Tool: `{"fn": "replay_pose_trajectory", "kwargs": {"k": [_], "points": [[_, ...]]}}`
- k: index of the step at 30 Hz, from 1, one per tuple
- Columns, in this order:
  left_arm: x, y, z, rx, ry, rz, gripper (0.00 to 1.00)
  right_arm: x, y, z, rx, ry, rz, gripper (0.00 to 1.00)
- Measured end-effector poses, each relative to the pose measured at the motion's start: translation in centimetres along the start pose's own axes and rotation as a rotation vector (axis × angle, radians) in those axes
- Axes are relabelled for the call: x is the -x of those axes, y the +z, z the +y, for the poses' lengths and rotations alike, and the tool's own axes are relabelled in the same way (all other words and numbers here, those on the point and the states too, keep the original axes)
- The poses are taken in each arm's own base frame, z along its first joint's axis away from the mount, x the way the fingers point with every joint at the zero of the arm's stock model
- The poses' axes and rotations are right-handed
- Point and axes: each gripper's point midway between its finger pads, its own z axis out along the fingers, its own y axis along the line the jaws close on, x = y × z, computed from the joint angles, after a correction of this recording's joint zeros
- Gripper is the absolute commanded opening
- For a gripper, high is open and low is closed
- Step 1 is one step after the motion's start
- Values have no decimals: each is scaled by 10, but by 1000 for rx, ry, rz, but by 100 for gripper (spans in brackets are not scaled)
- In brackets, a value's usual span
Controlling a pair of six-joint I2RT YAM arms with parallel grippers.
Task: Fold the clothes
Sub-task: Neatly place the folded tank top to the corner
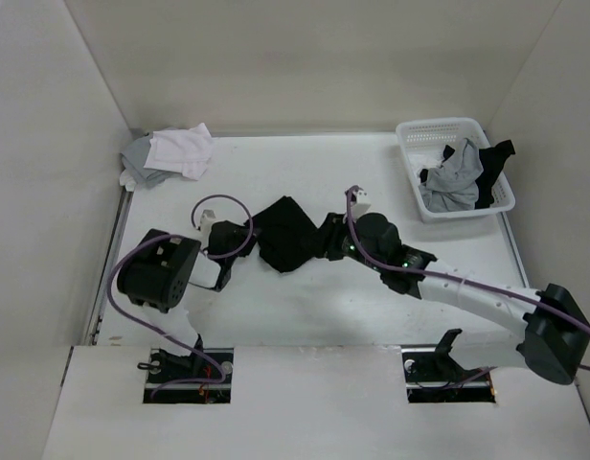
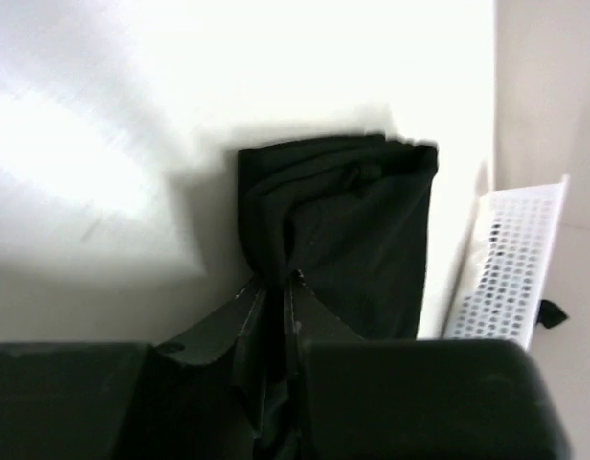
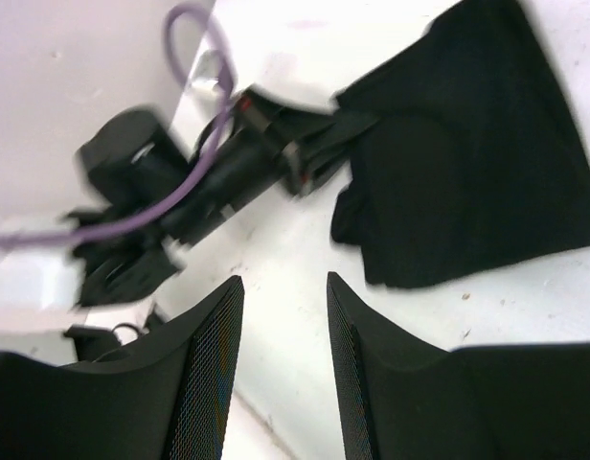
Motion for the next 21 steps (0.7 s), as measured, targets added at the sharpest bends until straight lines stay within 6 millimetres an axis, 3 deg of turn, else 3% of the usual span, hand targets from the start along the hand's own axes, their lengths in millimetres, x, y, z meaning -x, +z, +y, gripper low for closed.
{"fn": "replay_pose_trajectory", "kwargs": {"k": [4, 8, 10, 14, 17, 19, 21], "points": [[3, 29, -20, -74, -4, 5, 0, -5, -20, 2, 14, 3, -20, 45], [5, 45, -39, -86, 54, 12, 0, -5, -32, -2, 6, 13, -42, 45], [7, 54, -63, -116, 92, 18, 0, -3, -37, -5, -2, 18, -56, 45], [30, 68, -141, -236, 171, -3, 0, 10, -40, -17, -31, 31, -90, 45], [78, 67, -195, -316, 205, -82, 0, 17, -39, -27, -58, 38, -106, 45], [130, 63, -219, -347, 197, -162, 0, 19, -39, -31, -67, 40, -108, 45], [192, 56, -226, -352, 167, -261, 0, 18, -38, -33, -68, 40, -100, 45]]}}
